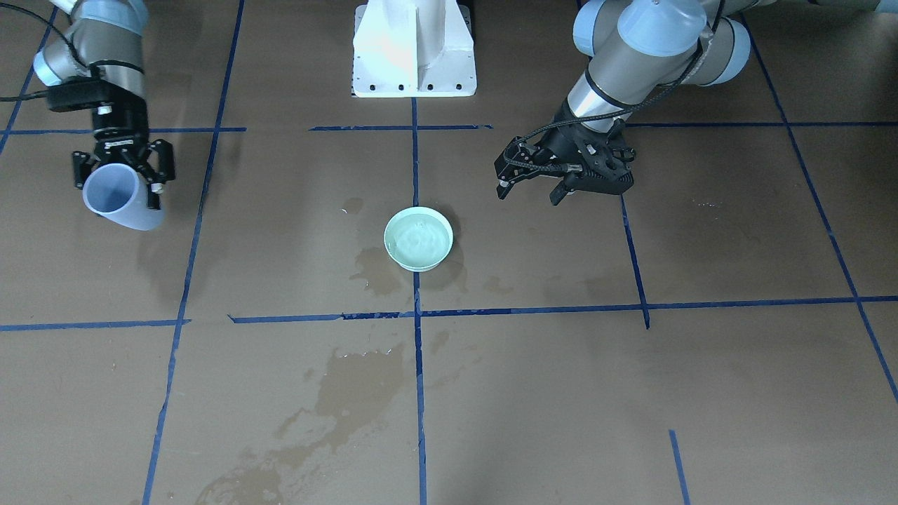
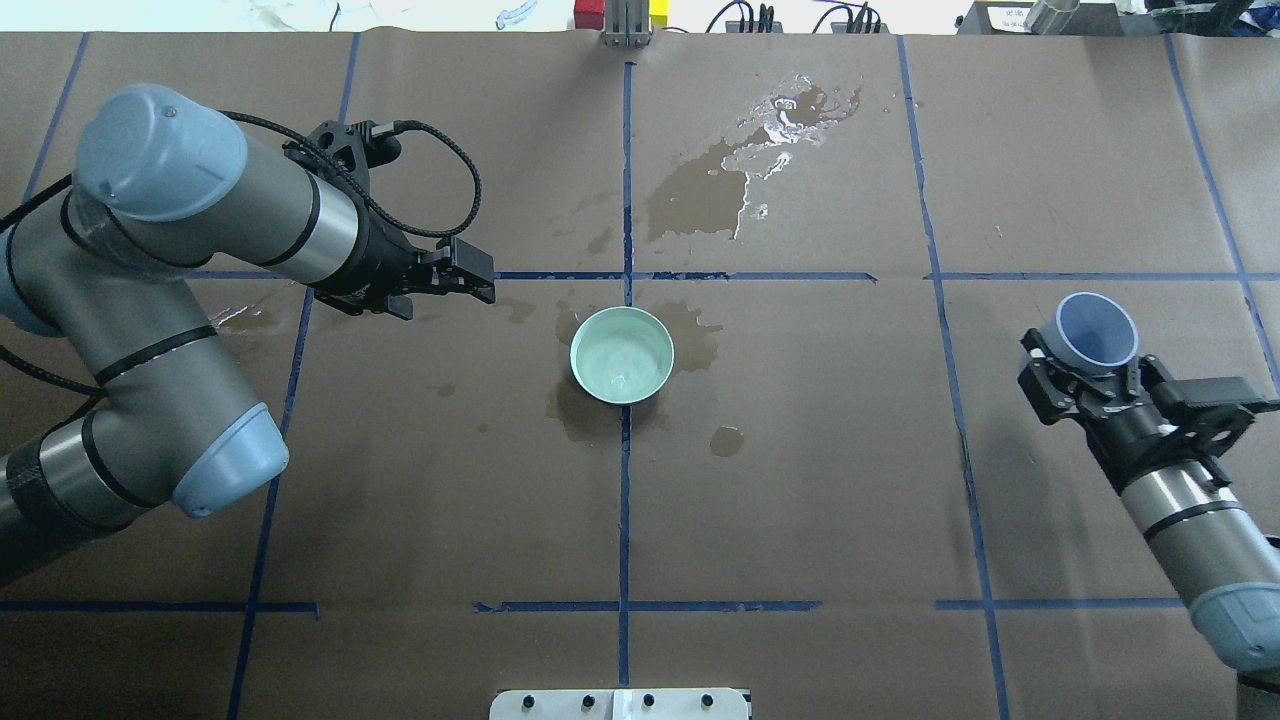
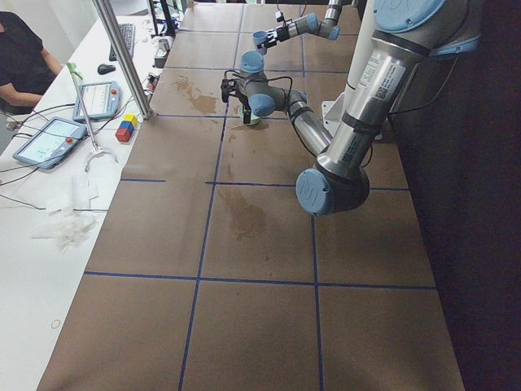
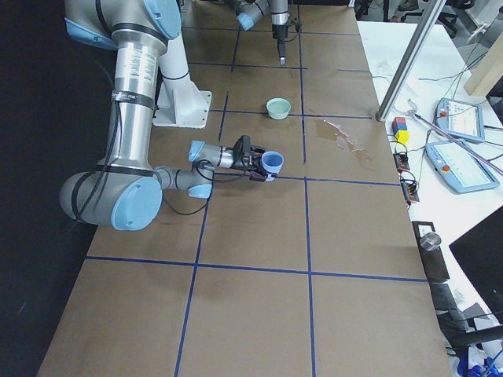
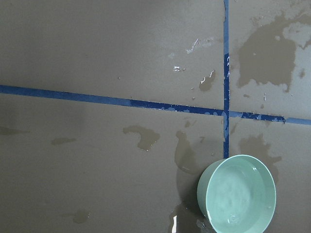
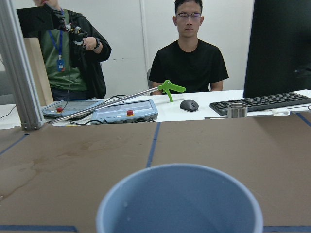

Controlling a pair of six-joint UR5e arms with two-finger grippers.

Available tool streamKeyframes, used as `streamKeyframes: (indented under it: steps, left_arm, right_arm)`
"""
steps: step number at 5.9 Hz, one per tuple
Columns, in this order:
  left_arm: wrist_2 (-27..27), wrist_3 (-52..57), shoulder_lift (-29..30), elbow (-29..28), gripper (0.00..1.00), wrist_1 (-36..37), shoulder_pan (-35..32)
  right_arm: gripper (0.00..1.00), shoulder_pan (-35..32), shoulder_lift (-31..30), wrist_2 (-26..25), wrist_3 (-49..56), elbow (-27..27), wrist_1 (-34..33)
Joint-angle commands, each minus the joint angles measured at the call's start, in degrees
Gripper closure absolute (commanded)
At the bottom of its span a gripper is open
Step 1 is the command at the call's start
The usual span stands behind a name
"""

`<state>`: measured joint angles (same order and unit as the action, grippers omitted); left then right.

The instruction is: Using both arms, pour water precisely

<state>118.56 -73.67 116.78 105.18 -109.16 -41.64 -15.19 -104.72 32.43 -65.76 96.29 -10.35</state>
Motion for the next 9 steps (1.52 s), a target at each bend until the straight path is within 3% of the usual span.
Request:
streamKeyframes:
  steps: [1, 4, 5, 6, 8, 9]
  left_arm:
    - [0.0, 0.0, -0.1, 0.1, 0.0, 0.0, 0.0]
    - [0.0, -0.1, -0.2, 0.1, 0.0, 0.0, 0.0]
    - [0.0, 0.0, -0.2, 0.1, 0.0, 0.0, 0.0]
    - [0.0, 0.0, -0.2, 0.1, 0.0, 0.0, 0.0]
    - [0.0, 0.0, -0.2, 0.1, 0.0, 0.0, 0.0]
    - [0.0, 0.0, -0.2, 0.2, 0.0, 0.0, -0.1]
  right_arm:
    - [0.98, -1.4, -2.0, -1.3, -0.7, -12.6, 14.0]
    - [0.9, -1.2, 1.1, -3.2, -0.6, -18.7, 15.2]
    - [0.9, -1.2, 2.0, -3.3, -0.6, -19.0, 15.2]
    - [0.83, -1.2, 2.0, -3.3, -0.6, -19.1, 15.2]
    - [0.48, -1.2, 1.9, -3.2, -0.6, -19.3, 15.3]
    - [0.0, -1.2, 1.9, -3.3, -0.7, -19.5, 15.3]
